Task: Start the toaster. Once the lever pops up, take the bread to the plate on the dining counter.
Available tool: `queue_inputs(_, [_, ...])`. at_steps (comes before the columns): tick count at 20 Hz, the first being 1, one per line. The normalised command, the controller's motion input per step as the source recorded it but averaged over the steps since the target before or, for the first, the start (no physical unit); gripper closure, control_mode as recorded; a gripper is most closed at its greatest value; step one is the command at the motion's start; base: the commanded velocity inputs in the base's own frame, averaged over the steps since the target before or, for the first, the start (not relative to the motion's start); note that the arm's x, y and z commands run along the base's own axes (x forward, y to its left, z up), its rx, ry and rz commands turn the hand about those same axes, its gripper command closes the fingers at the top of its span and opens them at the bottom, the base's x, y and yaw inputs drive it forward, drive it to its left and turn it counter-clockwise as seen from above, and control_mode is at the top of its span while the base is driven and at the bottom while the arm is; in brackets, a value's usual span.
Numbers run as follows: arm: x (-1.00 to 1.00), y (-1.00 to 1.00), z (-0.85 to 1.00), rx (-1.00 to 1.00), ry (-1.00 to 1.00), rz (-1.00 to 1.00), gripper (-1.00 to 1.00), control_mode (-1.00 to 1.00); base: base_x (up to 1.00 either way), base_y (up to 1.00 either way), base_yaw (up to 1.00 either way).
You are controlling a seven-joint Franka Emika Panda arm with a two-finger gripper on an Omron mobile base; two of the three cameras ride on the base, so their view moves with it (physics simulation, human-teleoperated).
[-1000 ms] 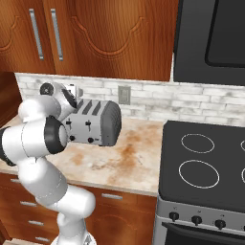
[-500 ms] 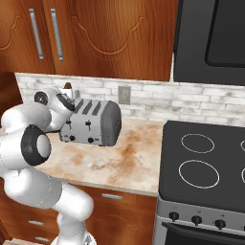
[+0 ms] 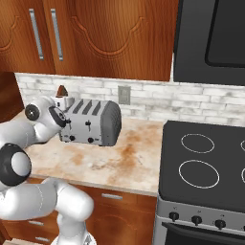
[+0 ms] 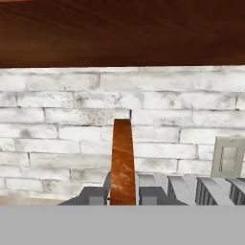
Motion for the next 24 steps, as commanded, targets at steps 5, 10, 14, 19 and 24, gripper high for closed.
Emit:
queue_inputs(5, [-0.49,0.00,0.80,0.00,0.13,0.00,1.00,-1.00,0.00,0.00,0.00])
queue_inputs(10, [-0.56,0.00,0.75,0.00,0.19,0.00,1.00,-1.00,0.00,0.00,0.00])
queue_inputs(14, [-0.61,0.00,0.39,0.00,0.19,0.00,1.00,-1.00,0.00,0.00,0.00])
queue_inputs(19, [-0.62,-0.06,0.03,-0.01,0.16,-0.03,1.00,-1.00,0.00,0.00,0.00])
queue_inputs(24, [-0.62,-0.34,0.07,0.00,0.10,0.00,1.00,-1.00,0.00,0.00,0.00])
